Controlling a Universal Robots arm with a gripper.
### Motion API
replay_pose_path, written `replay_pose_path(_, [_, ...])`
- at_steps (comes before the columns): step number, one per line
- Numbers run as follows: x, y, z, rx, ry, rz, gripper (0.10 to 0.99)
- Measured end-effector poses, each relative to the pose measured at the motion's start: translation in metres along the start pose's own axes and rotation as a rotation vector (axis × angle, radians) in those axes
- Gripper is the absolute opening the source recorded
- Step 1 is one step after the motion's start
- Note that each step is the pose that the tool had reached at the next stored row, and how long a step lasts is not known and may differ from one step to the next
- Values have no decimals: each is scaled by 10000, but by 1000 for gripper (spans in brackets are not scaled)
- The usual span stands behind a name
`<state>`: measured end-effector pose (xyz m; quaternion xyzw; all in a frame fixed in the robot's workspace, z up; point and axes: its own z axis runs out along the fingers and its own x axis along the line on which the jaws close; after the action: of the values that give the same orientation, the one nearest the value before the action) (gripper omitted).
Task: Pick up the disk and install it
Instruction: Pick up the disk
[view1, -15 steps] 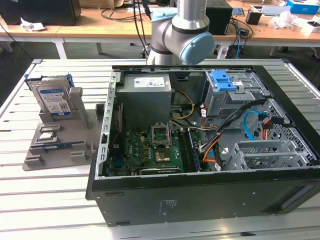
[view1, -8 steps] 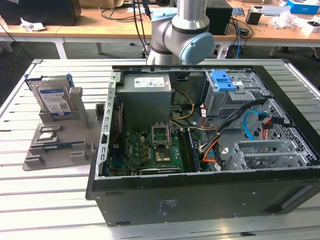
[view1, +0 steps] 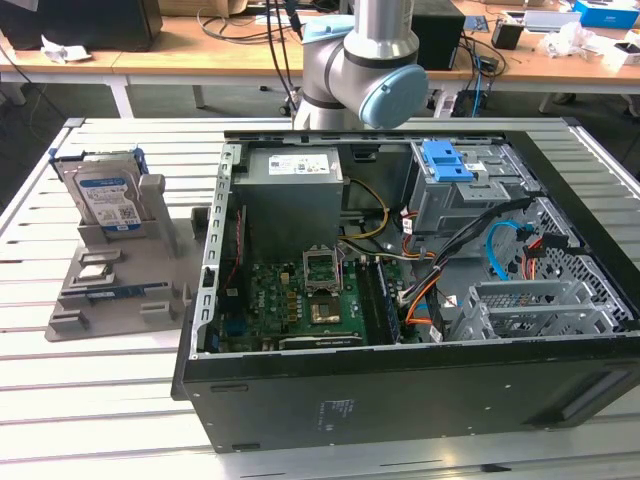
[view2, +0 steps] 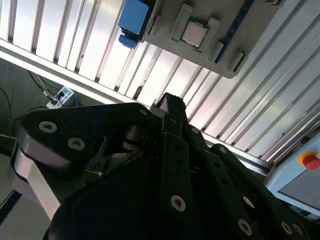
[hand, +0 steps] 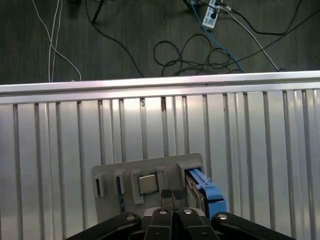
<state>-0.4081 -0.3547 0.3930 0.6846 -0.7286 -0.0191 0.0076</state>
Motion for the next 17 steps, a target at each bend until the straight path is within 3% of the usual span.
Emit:
replay_pose_path(8, [0, 0, 0, 0, -1, 14, 114])
replay_pose_path(11, [0, 0, 0, 0, -1, 15, 294])
replay_pose_path(16, [0, 0, 0, 0, -1, 16, 416])
replay_pose_path(17, [0, 0, 0, 0, -1, 17, 541])
